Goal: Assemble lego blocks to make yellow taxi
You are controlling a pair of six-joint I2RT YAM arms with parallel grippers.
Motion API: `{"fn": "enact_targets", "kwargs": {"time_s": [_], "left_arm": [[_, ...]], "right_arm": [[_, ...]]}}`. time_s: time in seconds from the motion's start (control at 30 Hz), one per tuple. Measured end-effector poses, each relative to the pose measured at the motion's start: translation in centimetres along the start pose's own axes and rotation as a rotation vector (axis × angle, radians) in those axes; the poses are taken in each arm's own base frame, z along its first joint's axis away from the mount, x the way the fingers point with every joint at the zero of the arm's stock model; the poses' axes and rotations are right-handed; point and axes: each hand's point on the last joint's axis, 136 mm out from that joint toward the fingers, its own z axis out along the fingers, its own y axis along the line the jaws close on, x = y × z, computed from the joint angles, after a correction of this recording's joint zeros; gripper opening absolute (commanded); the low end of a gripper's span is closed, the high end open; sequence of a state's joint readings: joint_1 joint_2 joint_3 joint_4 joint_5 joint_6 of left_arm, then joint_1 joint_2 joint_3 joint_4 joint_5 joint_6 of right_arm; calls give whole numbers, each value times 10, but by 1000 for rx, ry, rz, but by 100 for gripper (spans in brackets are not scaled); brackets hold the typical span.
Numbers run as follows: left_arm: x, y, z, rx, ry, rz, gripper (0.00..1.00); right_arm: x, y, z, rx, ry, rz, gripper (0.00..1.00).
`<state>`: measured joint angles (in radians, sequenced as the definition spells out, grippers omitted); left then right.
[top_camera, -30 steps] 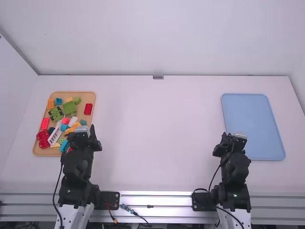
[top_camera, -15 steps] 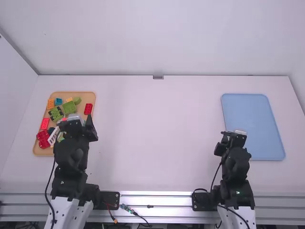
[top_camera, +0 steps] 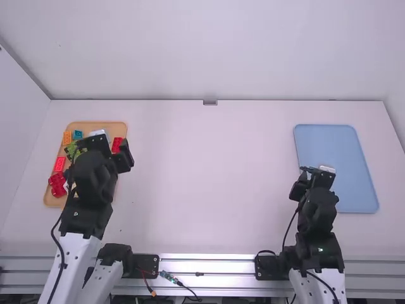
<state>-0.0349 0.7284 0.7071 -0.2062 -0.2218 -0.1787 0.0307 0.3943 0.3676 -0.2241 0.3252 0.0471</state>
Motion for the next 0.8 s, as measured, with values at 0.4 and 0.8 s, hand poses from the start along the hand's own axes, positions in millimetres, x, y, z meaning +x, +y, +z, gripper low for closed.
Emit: {"fn": "enact_targets", "kwargs": {"time_s": [0.4,0.8], "left_arm": [[8,-8,32,-4,94,11,93],[40,0,57,-79,206,-32,99]], "right_arm": [[-42,3,3,-2,-39,46,55],[-91,10,17,-2,-27,64,77]]}}
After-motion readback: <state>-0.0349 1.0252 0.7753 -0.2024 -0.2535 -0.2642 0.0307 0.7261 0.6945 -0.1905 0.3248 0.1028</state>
